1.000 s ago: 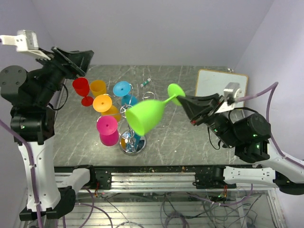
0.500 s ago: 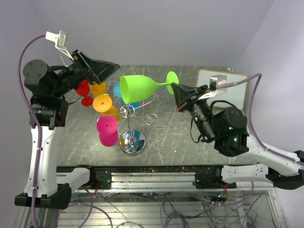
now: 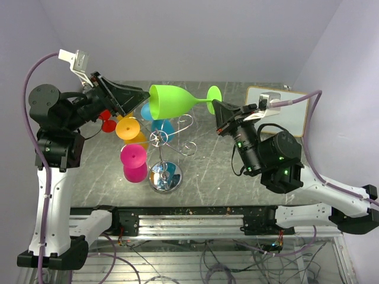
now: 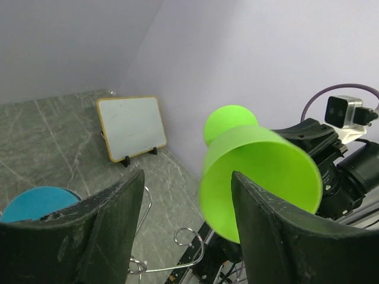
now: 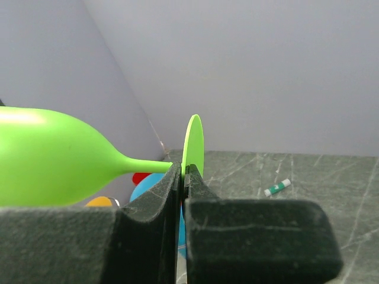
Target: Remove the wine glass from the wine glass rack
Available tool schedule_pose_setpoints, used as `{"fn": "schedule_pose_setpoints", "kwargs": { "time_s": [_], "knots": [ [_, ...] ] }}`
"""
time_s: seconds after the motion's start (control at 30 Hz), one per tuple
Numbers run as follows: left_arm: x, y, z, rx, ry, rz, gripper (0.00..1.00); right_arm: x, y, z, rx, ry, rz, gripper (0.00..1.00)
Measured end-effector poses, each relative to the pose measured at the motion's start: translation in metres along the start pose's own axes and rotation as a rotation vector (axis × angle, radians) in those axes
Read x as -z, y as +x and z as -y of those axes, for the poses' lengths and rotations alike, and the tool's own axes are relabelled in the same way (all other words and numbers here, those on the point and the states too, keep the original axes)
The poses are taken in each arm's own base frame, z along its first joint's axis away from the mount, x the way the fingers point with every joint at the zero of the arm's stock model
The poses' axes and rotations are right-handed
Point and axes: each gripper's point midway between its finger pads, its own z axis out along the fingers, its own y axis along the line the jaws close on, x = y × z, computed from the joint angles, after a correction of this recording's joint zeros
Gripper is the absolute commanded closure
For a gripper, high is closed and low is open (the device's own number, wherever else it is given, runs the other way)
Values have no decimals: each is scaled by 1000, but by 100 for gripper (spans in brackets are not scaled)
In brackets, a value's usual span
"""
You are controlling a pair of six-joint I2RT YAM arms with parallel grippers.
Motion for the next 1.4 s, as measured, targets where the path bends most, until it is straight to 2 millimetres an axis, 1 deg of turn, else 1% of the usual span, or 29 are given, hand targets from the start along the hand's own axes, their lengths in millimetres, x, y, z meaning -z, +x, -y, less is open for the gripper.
{"fn": "schedule_pose_setpoints", "kwargs": {
  "time_s": [0.07, 0.23, 0.37, 0.5, 0.6, 0.7, 0.83, 0.9, 0.97, 1.03, 1.1, 1.17, 1.23, 1.27, 1.37, 1.4],
  "knots": [
    [0, 4, -4, 9, -5, -7, 38, 0, -2, -2, -16, -11, 6, 100],
    [-1, 10, -7, 27, -2, -27, 48, 0, -7, -14, -48, -74, 21, 100],
    [0, 10, -6, 21, -1, -26, 61, -7, -8, -26, -47, -100, 23, 100],
    [2, 11, -4, 9, -9, -35, 70, -13, -4, -35, -23, -119, 25, 100],
    [4, 13, -5, 10, -21, -45, 80, -17, 0, -38, 1, -120, 31, 100],
    [6, 14, -8, 4, -43, -51, 92, -21, 7, -42, 27, -123, 32, 91],
    [9, 14, -11, 2, -86, -52, 93, -24, 11, -43, 50, -120, 33, 77],
    [11, 11, -13, -10, -121, -42, 93, -24, 10, -41, 61, -114, 40, 68],
    [14, 8, -17, -21, -166, -21, 93, -23, 8, -38, 67, -103, 55, 60],
    [19, 3, -25, -29, -235, 12, 93, -21, 7, -30, 82, -81, 65, 53],
    [28, -4, -32, -46, -321, 50, 93, -18, 6, -21, 97, -53, 72, 50],
    [39, -13, -38, -69, -408, 97, 93, -14, 6, -12, 109, -29, 76, 49],
    [57, -27, -44, -102, -522, 173, 93, -9, 6, 0, 123, -2, 78, 48],
    [70, -34, -46, -119, -591, 223, 93, -5, 6, 7, 129, 14, 77, 48],
    [105, -46, -50, -160, -739, 328, 93, 2, 5, 20, 130, 46, 75, 47],
    [127, -52, -49, -185, -816, 396, 93, 3, 4, 23, 129, 52, 75, 47]
  ]
}}
